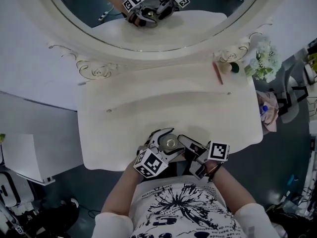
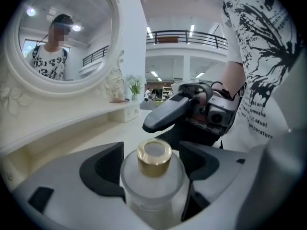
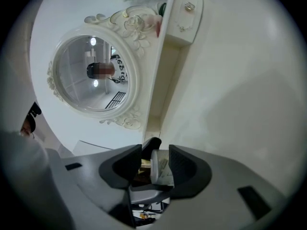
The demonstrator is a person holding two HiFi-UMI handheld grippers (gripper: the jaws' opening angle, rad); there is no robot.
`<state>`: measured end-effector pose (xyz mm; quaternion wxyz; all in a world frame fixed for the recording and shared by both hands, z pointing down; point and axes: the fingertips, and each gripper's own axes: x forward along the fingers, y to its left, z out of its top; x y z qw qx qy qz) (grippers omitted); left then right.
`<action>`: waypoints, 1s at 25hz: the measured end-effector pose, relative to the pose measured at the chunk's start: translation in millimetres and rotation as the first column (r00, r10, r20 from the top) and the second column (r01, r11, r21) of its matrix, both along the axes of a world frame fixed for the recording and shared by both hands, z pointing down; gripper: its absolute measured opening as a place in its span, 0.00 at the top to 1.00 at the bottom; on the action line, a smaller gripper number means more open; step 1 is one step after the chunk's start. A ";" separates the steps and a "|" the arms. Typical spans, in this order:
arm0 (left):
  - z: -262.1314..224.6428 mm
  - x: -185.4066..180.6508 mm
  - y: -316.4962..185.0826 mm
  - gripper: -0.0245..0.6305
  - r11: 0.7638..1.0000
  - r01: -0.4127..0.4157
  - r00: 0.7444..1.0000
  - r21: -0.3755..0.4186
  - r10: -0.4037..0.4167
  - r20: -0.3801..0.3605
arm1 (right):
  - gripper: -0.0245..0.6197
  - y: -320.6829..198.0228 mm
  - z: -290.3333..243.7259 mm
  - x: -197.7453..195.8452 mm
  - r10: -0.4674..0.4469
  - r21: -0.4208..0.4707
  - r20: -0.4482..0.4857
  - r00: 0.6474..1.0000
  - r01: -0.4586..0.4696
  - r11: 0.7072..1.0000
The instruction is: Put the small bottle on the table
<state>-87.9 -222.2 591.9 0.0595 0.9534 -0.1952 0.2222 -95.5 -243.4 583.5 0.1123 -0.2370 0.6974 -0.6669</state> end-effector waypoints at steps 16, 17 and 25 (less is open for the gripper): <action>-114.5 -82.3 -35.1 0.90 0.887 0.438 0.881 0.147 -0.391 -0.267 | 0.91 -15.9 -91.6 7.1 0.129 0.584 -0.429 0.894 0.165 0.795; -115.7 -87.4 -36.3 0.91 0.882 0.448 0.879 0.148 -0.405 -0.250 | 0.91 -16.8 -96.9 6.0 0.145 0.606 -0.441 0.886 0.175 0.776; -130.5 -111.8 -35.6 0.93 0.867 0.489 0.858 0.099 -0.458 -0.230 | 0.92 -23.8 -128.6 0.8 0.295 0.742 -0.559 0.775 0.307 0.596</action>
